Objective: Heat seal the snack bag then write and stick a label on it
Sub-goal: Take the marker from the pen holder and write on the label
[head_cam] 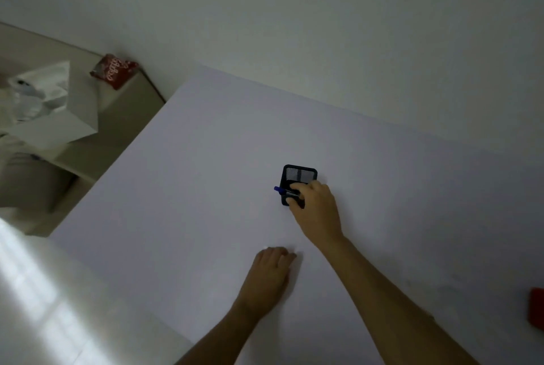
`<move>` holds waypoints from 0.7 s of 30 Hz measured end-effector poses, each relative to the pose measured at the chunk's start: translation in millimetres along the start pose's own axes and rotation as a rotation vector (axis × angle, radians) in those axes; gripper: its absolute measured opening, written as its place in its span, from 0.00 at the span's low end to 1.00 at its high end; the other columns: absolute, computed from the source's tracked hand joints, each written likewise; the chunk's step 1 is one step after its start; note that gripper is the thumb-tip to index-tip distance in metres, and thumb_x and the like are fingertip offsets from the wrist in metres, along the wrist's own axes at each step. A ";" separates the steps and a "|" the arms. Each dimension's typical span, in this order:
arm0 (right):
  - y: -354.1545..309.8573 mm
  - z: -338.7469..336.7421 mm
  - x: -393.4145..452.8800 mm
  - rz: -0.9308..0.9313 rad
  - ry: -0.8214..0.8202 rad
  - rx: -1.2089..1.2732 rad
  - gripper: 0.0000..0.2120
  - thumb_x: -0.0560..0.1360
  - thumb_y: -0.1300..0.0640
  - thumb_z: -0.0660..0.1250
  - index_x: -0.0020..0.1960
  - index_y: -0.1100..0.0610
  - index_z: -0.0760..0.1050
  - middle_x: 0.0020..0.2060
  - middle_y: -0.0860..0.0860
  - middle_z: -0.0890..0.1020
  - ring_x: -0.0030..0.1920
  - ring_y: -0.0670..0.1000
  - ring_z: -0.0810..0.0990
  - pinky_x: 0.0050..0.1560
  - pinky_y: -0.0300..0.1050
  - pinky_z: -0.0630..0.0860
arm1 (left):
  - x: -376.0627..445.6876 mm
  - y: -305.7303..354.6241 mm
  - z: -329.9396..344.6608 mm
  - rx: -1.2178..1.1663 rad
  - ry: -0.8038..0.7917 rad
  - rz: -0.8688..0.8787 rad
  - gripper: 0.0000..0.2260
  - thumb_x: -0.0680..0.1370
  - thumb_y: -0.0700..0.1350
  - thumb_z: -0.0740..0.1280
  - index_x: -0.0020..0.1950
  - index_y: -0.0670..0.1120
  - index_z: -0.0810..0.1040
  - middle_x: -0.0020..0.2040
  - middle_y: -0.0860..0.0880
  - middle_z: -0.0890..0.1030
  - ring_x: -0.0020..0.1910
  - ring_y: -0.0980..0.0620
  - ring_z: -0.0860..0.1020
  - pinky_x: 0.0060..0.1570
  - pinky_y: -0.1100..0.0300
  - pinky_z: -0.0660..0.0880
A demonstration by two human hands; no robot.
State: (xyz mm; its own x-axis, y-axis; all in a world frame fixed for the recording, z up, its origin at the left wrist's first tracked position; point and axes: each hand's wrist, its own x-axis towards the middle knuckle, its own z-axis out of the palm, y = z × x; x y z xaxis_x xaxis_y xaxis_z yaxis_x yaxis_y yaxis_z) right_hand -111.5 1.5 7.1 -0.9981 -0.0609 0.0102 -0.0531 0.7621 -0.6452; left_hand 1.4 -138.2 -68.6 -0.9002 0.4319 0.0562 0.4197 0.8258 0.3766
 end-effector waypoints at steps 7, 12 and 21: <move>-7.1 24.7 21.3 -0.005 -0.037 -0.092 0.19 0.73 0.50 0.71 0.62 0.53 0.77 0.52 0.56 0.80 0.55 0.58 0.76 0.53 0.52 0.73 | 22.7 -44.6 -15.4 0.002 -0.095 -0.038 0.22 0.69 0.46 0.74 0.62 0.46 0.75 0.54 0.47 0.79 0.50 0.49 0.79 0.51 0.55 0.77; -11.2 29.2 27.7 0.007 -0.024 -0.074 0.15 0.73 0.52 0.71 0.59 0.54 0.79 0.51 0.56 0.80 0.53 0.57 0.76 0.51 0.53 0.74 | 24.3 -62.6 -14.5 0.033 -0.158 -0.046 0.21 0.74 0.52 0.69 0.65 0.45 0.73 0.58 0.46 0.77 0.55 0.47 0.76 0.56 0.54 0.72; -12.8 33.7 25.9 0.015 -0.011 -0.050 0.11 0.75 0.53 0.70 0.56 0.55 0.82 0.44 0.54 0.79 0.48 0.55 0.75 0.48 0.56 0.77 | 30.2 -72.3 -5.1 0.016 -0.181 -0.084 0.10 0.74 0.50 0.70 0.50 0.45 0.78 0.46 0.47 0.78 0.44 0.48 0.76 0.46 0.60 0.66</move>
State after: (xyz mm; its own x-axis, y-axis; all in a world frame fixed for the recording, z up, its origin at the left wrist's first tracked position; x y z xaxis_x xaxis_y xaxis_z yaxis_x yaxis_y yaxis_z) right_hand -135.6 -31.5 -10.1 -0.9984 -0.0560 -0.0073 -0.0401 0.7943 -0.6061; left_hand -56.7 -186.7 -89.5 -0.8972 0.4181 -0.1423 0.3472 0.8669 0.3578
